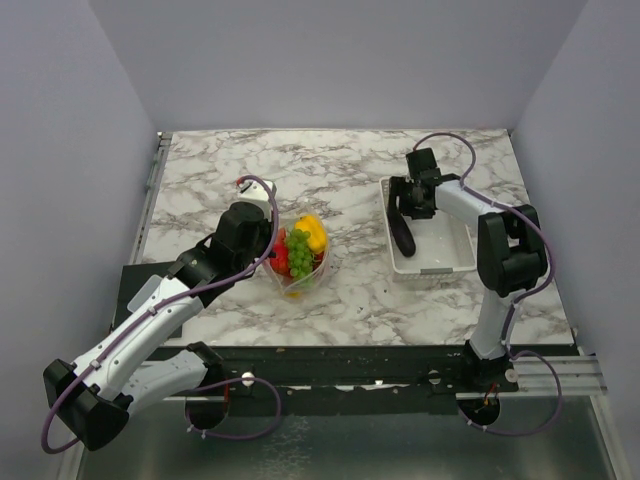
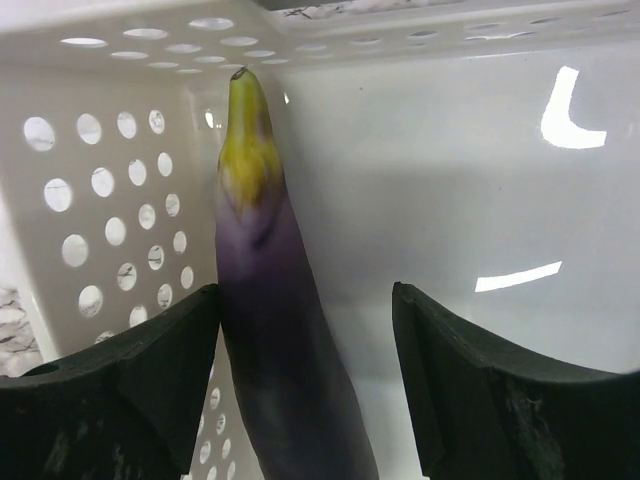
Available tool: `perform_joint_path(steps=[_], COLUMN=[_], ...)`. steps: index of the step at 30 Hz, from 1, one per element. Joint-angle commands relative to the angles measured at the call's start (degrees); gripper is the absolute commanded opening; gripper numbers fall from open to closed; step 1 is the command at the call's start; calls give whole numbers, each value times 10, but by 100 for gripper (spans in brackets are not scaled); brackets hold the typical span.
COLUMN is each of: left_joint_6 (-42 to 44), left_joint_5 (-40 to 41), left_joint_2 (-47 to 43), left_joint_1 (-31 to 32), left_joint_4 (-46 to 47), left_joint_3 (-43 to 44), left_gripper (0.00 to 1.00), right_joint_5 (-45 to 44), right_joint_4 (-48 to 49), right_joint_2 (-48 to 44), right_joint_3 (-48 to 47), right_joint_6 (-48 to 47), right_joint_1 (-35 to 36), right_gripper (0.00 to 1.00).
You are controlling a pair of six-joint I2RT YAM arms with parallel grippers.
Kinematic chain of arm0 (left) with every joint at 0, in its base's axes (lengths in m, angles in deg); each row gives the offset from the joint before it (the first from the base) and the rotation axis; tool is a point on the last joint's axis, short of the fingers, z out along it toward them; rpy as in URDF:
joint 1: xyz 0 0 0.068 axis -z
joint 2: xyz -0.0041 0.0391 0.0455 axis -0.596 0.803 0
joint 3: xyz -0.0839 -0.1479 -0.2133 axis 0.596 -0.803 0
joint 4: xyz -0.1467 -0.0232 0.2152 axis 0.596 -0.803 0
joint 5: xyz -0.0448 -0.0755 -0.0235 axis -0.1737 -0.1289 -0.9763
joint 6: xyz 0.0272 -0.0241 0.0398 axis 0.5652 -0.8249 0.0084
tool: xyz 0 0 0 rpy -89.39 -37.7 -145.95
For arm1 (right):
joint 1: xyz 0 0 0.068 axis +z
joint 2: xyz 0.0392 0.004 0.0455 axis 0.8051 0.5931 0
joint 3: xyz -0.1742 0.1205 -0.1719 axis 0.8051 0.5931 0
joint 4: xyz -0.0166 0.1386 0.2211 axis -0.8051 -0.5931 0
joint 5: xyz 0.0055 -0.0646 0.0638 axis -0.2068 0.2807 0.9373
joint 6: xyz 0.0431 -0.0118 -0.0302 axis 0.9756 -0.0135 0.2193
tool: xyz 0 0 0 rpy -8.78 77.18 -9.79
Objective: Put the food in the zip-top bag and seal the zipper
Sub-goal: Pick up the fake vegetable from the bin.
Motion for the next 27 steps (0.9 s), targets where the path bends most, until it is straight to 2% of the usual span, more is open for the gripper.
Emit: perform_joint_path(steps=[1, 7, 16, 21, 27], left_joint_6=[3, 2, 3, 3, 4], left_joint_5=[-7, -8, -7, -9, -12], left_joint_2=[0, 2, 0, -1, -1], left_joint_1=[-2, -3, -3, -3, -3], left_joint_4=[10, 10, 10, 10, 10], left_joint_3=[-6, -6, -6, -6, -5], left_gripper=[0, 0, 0, 0, 0], right_joint_5=[-54, -105, -100, -121, -102], right_joint_4=[-2, -2, -26, -44, -61], right_joint_2=[10, -7, 2, 11, 29], right_joint_3=[-4, 8, -28, -41, -62], right_joint_6=[-4, -2, -10, -27, -41], right_joint_1=[-4, -4, -4, -4, -4], right_gripper=[75, 73, 69, 69, 69])
